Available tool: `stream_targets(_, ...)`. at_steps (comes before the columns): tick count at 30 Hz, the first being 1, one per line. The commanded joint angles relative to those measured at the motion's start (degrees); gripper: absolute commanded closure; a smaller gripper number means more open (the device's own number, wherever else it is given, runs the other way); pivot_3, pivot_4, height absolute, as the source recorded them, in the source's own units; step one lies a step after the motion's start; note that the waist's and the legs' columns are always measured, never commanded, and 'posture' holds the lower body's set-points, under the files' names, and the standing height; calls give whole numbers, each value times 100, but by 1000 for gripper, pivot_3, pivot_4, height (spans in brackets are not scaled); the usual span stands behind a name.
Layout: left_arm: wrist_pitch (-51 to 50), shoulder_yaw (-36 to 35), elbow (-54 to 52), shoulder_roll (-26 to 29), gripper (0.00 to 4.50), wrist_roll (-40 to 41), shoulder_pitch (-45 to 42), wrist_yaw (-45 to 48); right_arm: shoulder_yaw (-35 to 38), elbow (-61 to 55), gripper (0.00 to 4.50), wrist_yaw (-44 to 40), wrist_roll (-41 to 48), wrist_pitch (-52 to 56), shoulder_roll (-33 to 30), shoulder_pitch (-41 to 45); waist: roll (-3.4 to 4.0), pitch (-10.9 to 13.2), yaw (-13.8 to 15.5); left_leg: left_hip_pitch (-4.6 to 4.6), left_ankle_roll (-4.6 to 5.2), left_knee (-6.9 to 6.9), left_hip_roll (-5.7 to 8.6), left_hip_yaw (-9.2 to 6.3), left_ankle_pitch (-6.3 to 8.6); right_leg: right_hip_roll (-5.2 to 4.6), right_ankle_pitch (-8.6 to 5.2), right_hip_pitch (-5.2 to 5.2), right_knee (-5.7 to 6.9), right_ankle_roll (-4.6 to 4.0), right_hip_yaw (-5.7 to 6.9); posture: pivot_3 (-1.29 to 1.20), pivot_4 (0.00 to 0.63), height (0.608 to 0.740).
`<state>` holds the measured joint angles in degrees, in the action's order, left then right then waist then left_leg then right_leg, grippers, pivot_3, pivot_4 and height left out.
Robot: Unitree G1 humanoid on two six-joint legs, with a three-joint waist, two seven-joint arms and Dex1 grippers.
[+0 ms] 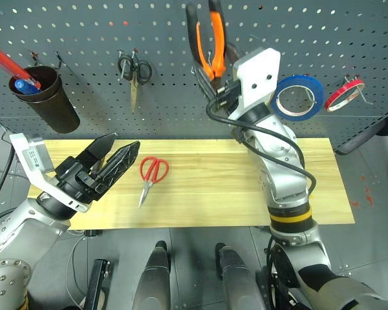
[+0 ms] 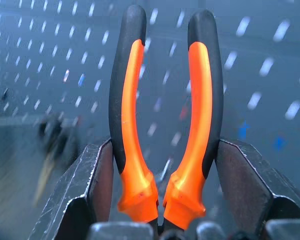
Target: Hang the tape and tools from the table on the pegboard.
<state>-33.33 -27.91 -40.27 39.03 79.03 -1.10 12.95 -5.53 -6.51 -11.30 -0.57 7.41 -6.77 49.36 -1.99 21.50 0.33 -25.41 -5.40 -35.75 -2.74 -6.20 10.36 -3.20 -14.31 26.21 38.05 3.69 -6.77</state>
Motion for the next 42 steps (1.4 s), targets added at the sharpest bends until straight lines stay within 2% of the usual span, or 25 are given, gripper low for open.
stream_targets(1, 132, 11, 28, 35, 0, -14, -163, 93, 119, 98, 1788, 205, -61, -568, 128, 277, 0, 0, -1, 0, 0, 0, 0, 0, 0, -1, 0, 0, 0, 0, -1, 163, 361, 740)
stream_targets(9, 90, 147, 367, 87, 0, -188, -451, 427, 161, 1211, 1788, 445, -50, -1477, 425, 966, 0, 0, -7, -1, 0, 2, 0, 0, 0, 0, 1, 2, 1, -2, 0, 147, 365, 740)
stream_targets(26, -1, 56, 577, 189, 0, -87, -688, 494, 373, 3454, 1788, 618, -188, -3223, 306, 1753, 0, 1, 19, -1, 1, 4, -1, 0, 0, -1, 2, 2, 0, -3, 2, 163, 369, 740)
stream_targets(42, -79, 66, 525, 263, 0, -122, -543, 569, 425, 3720, 1788, 465, 17, -2481, 461, 1327, 0, 0, 18, 5, -1, -2, -1, 0, -2, 0, 4, -1, 10, -6, 2, 165, 365, 740)
